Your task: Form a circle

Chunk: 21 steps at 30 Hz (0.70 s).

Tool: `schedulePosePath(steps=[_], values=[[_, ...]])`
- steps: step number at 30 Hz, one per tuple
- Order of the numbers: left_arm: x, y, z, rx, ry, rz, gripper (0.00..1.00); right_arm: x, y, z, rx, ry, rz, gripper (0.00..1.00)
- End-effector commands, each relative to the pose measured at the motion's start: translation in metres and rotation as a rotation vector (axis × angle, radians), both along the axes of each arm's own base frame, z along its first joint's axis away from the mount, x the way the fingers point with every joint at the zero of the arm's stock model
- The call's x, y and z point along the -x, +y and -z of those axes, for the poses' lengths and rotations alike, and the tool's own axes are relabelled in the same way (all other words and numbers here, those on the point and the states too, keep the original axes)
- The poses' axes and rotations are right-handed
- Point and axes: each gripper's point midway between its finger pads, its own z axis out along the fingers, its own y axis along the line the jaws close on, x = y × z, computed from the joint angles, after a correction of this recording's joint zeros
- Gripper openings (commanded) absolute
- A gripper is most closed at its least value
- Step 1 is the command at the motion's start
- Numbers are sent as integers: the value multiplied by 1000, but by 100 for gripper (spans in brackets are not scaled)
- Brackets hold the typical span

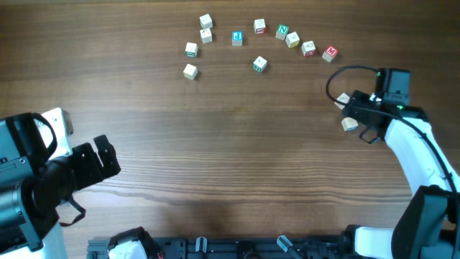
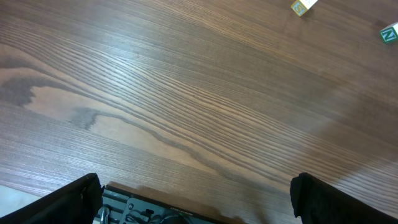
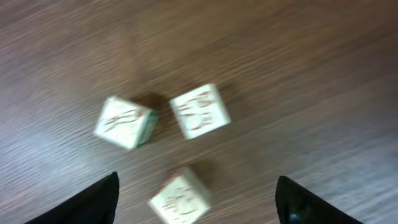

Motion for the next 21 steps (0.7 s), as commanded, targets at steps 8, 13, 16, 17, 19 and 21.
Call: schedulePosePath(steps=[8, 13, 16, 17, 19, 21], values=[[2, 3, 0, -5, -3, -20, 100, -22, -8, 21, 89, 30, -287, 72], [2, 3, 0, -5, -3, -20, 100, -28, -12, 38, 64, 33, -287, 62], [2, 3, 0, -5, -3, -20, 100, -29, -13, 41, 70, 36, -284, 60], [2, 3, 0, -5, -2, -21, 100, -30, -17, 40, 90, 35, -273, 59], [2, 3, 0, -5, -3, -20, 100, -31, -28, 38, 140, 35, -230, 60], [2, 3, 0, -5, -3, -20, 100, -31, -33, 36, 158, 33, -197, 60]])
